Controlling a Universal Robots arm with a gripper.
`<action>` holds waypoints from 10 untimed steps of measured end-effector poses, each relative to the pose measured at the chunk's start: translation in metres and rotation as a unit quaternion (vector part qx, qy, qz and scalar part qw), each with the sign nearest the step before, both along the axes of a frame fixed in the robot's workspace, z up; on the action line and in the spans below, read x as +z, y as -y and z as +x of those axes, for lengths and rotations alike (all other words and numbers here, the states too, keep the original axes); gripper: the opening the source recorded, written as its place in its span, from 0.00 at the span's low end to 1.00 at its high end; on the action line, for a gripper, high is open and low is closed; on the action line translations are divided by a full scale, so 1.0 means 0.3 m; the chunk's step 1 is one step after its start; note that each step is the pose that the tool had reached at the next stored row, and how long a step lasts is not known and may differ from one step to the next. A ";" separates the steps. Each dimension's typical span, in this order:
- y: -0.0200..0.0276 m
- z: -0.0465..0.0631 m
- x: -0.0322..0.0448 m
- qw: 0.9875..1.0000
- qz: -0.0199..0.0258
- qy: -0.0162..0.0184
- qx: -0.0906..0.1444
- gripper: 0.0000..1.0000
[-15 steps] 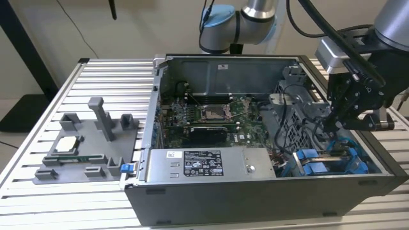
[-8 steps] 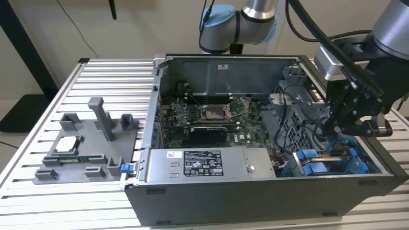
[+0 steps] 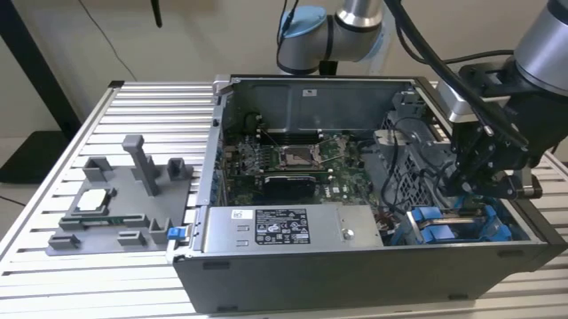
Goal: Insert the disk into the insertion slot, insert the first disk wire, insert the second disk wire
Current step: 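Insert the second disk wire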
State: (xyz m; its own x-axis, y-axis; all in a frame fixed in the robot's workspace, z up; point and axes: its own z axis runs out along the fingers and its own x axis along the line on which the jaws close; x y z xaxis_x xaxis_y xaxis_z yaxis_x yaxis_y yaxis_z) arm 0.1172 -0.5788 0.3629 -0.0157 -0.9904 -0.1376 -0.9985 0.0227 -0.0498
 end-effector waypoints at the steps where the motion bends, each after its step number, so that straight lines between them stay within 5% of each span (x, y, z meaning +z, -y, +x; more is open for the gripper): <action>1: 0.002 0.000 -0.003 1.000 0.000 0.000 0.000 0.00; 10: 0.020 0.002 -0.022 1.000 0.000 0.000 -0.001 0.00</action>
